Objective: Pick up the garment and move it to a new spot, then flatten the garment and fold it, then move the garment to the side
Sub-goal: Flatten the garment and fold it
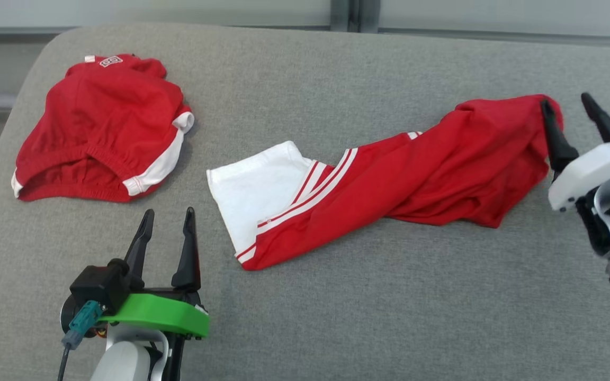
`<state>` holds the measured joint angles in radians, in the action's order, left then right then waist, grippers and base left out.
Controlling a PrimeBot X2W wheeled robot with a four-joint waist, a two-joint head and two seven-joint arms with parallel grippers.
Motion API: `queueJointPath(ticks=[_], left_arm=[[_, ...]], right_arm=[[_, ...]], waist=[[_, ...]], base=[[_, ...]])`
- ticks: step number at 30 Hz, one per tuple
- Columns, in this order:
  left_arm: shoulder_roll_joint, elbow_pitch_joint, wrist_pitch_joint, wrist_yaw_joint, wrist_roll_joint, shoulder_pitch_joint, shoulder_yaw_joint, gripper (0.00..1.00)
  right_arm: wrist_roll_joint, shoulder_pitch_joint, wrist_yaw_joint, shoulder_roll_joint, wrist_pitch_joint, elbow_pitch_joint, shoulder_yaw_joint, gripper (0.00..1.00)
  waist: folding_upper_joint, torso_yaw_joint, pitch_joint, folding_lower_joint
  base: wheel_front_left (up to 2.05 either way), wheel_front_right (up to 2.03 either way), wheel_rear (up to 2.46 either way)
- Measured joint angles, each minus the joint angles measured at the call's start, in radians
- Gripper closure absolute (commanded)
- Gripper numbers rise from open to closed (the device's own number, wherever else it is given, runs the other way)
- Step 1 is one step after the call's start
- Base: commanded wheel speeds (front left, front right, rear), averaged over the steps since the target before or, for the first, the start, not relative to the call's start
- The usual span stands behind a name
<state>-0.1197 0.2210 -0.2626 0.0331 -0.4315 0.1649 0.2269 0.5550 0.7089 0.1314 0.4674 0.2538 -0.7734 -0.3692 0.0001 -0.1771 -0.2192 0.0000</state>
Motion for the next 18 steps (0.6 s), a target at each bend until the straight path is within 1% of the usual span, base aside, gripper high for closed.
queueJointPath(ticks=[8, 11, 14, 18], left_arm=[[-0.008, -0.023, 0.000, -0.013, 0.000, -0.050, -0.006, 0.00], [-0.010, -0.033, 0.002, -0.016, 0.000, -0.053, -0.003, 0.00], [-0.014, -0.042, 0.007, -0.016, 0.000, -0.053, 0.000, 0.00], [-0.020, -0.048, 0.015, -0.016, 0.000, -0.053, 0.004, 0.00]], right_arm=[[0.000, -0.303, 0.000, -0.091, 0.009, 0.192, 0.110, 0.00], [-0.006, -0.390, 0.000, -0.133, 0.009, 0.223, 0.119, 0.00], [-0.032, -0.410, 0.000, -0.153, -0.018, 0.231, 0.121, 0.00], [-0.038, -0.408, 0.000, -0.177, -0.095, 0.216, 0.114, 0.00]], waist=[[0.0000, 0.067, 0.089, 0.0000], [0.0000, 0.086, 0.108, 0.0000], [0.0000, 0.094, 0.117, 0.0000], [0.0000, 0.083, 0.115, 0.0000]], base=[[0.00, 0.00, 0.00], [0.00, 0.00, 0.00], [0.00, 0.00, 0.00], [0.00, 0.00, 0.00]])
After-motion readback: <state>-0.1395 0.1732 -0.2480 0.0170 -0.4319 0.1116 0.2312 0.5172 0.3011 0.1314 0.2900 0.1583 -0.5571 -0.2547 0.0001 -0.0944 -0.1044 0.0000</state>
